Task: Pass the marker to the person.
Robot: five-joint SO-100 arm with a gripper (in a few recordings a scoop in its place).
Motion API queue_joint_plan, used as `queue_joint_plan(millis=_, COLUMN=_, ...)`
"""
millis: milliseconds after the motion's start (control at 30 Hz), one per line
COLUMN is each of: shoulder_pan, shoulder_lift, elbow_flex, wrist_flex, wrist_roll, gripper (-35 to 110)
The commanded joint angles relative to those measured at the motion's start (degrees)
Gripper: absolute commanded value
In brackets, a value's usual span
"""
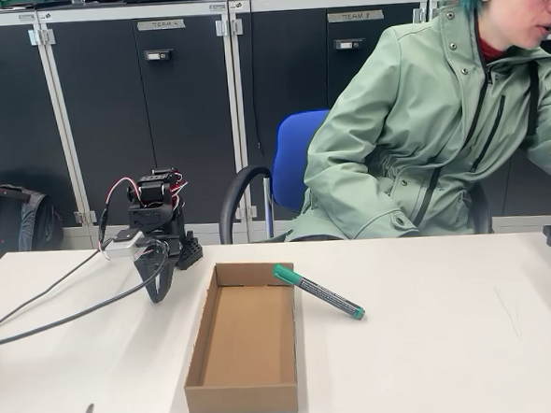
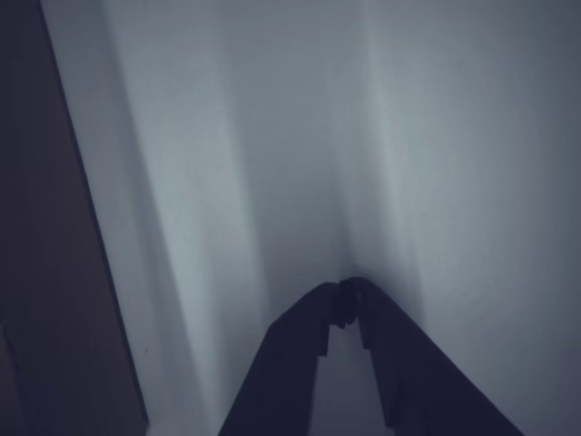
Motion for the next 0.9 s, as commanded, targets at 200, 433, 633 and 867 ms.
queue_joint_plan(millis=200, shoulder_pan=-0.9, shoulder_lift=0.7, elbow_flex=1.1, wrist_flex=-0.7, wrist_roll=2.5, gripper=-5)
queue_joint_plan(millis=433, shoulder_pan=-0.9, shoulder_lift=0.7, elbow_flex=1.1, wrist_flex=-0.7, wrist_roll=2.5, gripper=-5)
queue_joint_plan(millis=633, shoulder_pan=-0.9, shoulder_lift=0.7, elbow_flex=1.1, wrist_flex=-0.7, wrist_roll=2.5, gripper=-5)
queue_joint_plan(millis=867, shoulder_pan=-1.0, shoulder_lift=0.7, elbow_flex=1.0, wrist_flex=-4.0, wrist_roll=4.7, gripper=-5)
